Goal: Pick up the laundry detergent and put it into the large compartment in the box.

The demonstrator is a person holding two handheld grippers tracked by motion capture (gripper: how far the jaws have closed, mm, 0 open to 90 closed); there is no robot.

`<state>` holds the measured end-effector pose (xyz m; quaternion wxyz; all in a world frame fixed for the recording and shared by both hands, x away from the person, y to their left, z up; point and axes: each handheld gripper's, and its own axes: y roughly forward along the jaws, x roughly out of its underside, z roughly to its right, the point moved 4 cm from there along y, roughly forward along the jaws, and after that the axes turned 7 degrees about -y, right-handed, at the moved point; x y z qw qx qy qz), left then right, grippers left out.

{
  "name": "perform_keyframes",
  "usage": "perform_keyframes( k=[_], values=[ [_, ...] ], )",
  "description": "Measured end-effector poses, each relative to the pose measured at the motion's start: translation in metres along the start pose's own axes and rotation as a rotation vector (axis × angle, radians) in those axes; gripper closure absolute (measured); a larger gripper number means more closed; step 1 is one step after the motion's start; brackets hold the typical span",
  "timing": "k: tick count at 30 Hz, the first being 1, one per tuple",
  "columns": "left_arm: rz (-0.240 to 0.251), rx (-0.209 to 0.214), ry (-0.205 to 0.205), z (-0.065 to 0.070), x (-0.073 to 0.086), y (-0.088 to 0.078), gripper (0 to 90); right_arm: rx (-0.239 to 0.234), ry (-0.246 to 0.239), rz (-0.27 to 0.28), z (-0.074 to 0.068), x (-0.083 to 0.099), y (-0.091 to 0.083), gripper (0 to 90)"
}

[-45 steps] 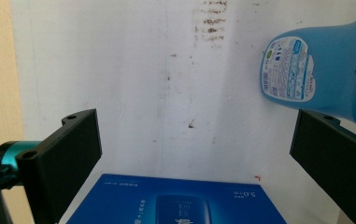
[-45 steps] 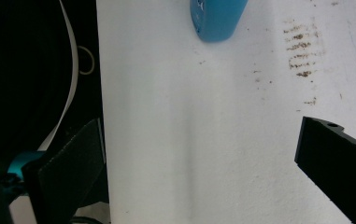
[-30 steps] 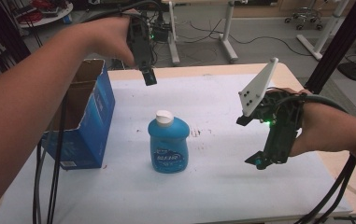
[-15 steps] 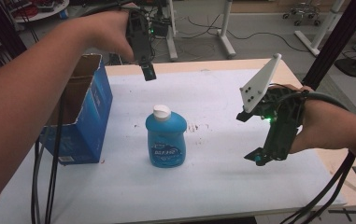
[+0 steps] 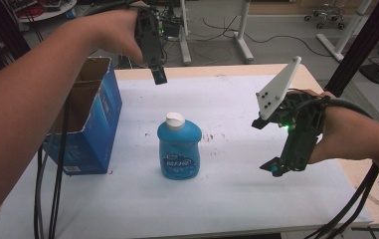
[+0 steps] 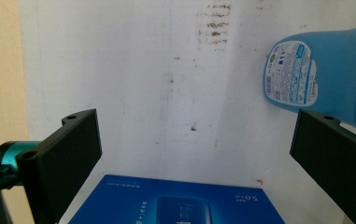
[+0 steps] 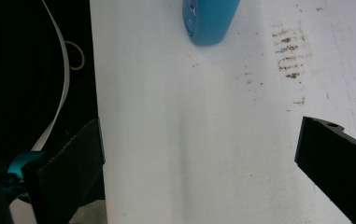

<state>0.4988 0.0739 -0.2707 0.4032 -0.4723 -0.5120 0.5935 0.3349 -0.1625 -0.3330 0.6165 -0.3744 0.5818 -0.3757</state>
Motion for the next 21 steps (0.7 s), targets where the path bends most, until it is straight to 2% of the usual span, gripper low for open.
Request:
perform_keyframes(
  k=[9,21],
  values=[
    [-0.007,-0.002,0.006,0.004,0.0,-0.001,2.1,0.0,0.006,0.001,0.001,0.003,0.001,0.6],
    [0.005,-0.013,0.011,0.019,0.009,-0.018,2.1,-0.002,0.011,-0.004,0.004,0.006,0.0,0.6]
  ],
)
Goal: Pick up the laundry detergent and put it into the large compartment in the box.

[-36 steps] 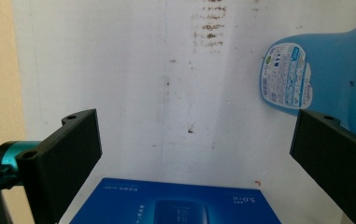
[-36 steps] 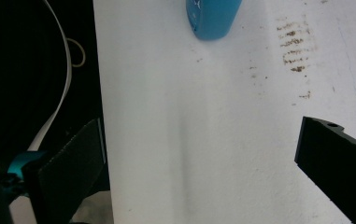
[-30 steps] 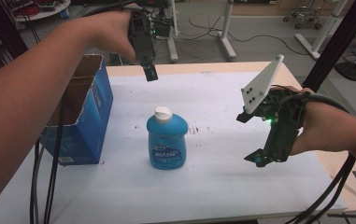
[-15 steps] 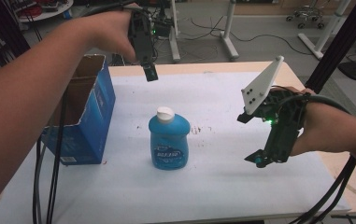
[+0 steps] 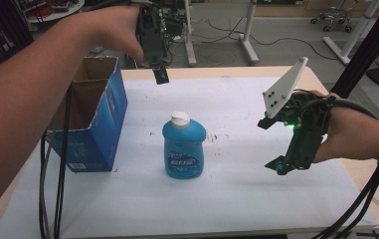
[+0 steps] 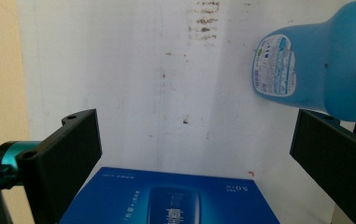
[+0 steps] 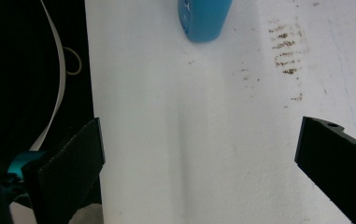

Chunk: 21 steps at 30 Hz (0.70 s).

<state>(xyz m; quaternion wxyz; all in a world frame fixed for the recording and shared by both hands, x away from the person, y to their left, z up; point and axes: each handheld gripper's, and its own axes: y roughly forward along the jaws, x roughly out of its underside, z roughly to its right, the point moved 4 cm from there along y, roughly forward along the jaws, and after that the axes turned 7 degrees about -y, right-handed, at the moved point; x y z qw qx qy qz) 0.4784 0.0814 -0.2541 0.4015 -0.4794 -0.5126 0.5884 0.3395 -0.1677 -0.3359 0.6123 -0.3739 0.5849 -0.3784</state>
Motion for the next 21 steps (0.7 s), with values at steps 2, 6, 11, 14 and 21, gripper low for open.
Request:
perform_keyframes(
  k=[2,6,11,14,21],
  values=[
    [0.005,-0.006,0.003,0.008,0.004,-0.008,2.1,0.002,0.005,-0.02,0.002,0.005,0.0,0.6],
    [0.024,-0.006,0.01,0.017,0.006,-0.014,2.1,0.007,0.012,-0.027,0.004,0.011,0.0,0.6],
    [0.035,-0.008,0.024,0.027,0.007,-0.021,2.1,0.009,0.021,-0.027,0.007,0.017,0.0,0.6],
    [0.05,0.016,0.026,0.036,0.008,-0.025,2.1,0.009,0.029,-0.024,0.007,0.021,0.0,0.6],
    [0.048,0.039,0.032,0.048,0.008,-0.024,2.1,0.011,0.039,-0.026,0.009,0.028,-0.003,0.6]
  ],
)
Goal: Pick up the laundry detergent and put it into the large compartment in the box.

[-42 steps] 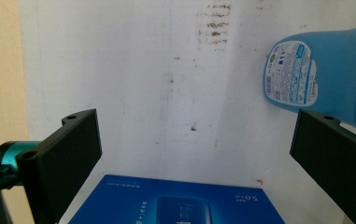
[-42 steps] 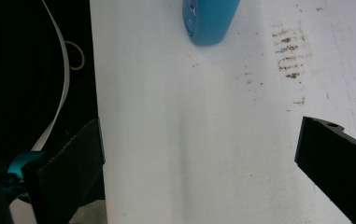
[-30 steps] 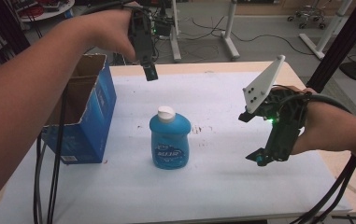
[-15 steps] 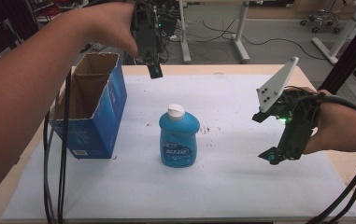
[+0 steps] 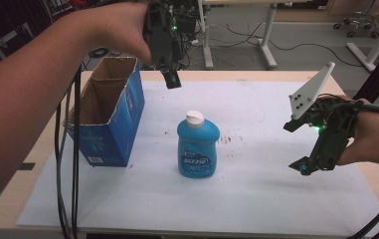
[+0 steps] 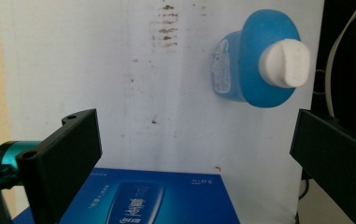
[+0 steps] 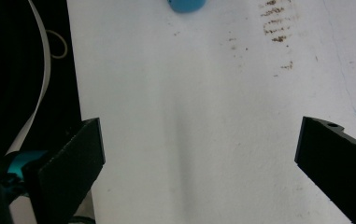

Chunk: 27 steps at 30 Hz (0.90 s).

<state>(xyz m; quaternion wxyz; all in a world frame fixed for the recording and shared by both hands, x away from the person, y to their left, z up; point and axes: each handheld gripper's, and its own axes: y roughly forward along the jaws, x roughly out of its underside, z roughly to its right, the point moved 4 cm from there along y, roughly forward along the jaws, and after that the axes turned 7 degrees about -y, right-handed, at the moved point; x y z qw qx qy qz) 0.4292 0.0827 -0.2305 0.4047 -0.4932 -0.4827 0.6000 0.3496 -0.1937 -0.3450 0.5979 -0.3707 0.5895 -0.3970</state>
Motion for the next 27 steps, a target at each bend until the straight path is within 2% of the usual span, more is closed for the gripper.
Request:
perform_keyframes(
  k=[12,22,27],
  values=[
    [-0.042,0.063,0.048,0.031,-0.011,0.025,2.1,-0.007,-0.002,-0.035,0.001,0.005,-0.006,0.6],
    [-0.044,0.085,0.087,0.044,-0.02,0.042,2.1,-0.002,0.006,-0.062,0.001,0.008,-0.011,0.6],
    [-0.033,0.088,0.083,0.046,-0.02,0.05,2.1,0.0,0.005,-0.065,0.0,0.008,-0.011,0.6]
  ],
)
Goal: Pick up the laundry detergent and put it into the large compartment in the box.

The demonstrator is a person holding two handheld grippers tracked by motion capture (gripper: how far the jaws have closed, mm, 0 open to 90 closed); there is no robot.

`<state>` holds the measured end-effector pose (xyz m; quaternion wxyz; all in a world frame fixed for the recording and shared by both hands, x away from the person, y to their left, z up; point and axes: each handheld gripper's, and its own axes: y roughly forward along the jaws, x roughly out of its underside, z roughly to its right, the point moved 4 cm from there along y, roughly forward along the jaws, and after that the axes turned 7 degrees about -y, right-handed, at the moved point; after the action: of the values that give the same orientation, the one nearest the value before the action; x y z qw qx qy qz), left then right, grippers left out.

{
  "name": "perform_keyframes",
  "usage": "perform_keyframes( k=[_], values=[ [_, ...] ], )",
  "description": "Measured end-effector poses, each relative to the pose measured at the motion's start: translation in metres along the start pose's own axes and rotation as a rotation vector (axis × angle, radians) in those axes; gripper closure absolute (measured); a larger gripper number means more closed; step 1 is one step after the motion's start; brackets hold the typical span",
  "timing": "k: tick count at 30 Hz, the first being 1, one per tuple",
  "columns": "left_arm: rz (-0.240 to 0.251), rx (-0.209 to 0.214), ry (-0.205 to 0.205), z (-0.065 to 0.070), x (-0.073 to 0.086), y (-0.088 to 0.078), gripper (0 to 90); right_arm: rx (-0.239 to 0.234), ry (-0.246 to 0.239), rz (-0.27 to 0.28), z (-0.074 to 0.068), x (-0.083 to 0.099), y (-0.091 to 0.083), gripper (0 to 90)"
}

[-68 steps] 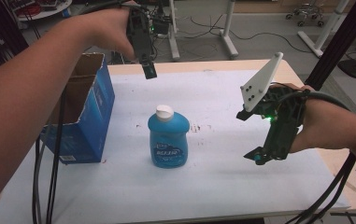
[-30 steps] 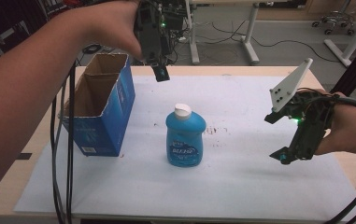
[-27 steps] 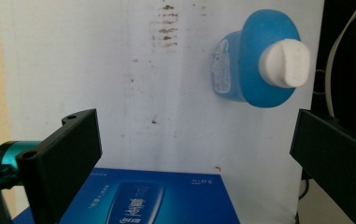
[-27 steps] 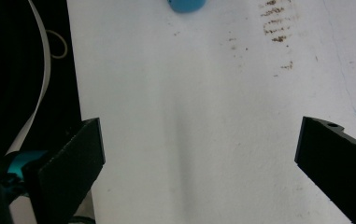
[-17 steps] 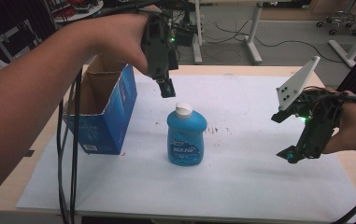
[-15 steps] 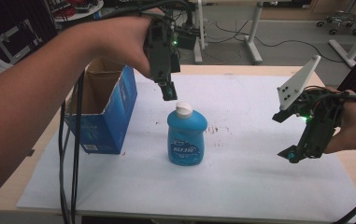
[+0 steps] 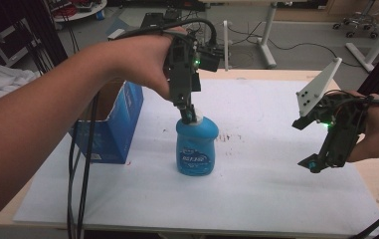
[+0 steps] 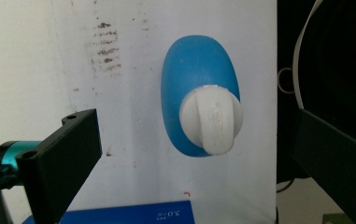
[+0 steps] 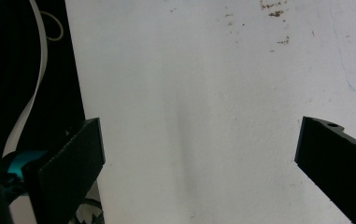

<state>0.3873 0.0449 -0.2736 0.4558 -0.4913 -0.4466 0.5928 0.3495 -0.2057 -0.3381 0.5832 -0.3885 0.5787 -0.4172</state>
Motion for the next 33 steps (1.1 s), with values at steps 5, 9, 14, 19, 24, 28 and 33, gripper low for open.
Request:
perform_keyframes(
  k=[5,9,14,19,24,28,33],
  values=[
    [-0.004,0.005,-0.009,0.001,0.003,0.011,2.1,-0.001,0.001,0.0,0.0,-0.001,0.0,0.6],
    [-0.011,0.008,-0.02,0.001,0.004,0.019,2.0,-0.004,0.0,0.0,0.0,-0.002,0.0,0.6],
    [-0.031,0.005,-0.021,0.002,0.002,0.03,2.0,-0.004,0.0,-0.001,0.0,-0.003,0.001,0.6],
    [-0.061,0.007,-0.01,0.004,-0.002,0.042,2.1,-0.002,0.0,-0.002,0.0,-0.003,0.001,0.6],
    [-0.079,0.006,-0.009,0.004,-0.003,0.05,2.1,-0.003,-0.003,-0.002,-0.001,-0.002,0.002,0.6],
    [-0.087,0.009,-0.009,0.005,-0.003,0.054,2.1,-0.003,-0.003,-0.002,-0.001,-0.002,0.002,0.6],
    [-0.092,0.01,-0.011,0.006,-0.004,0.06,2.1,-0.006,-0.002,0.0,-0.001,-0.002,0.004,0.6]
  ],
)
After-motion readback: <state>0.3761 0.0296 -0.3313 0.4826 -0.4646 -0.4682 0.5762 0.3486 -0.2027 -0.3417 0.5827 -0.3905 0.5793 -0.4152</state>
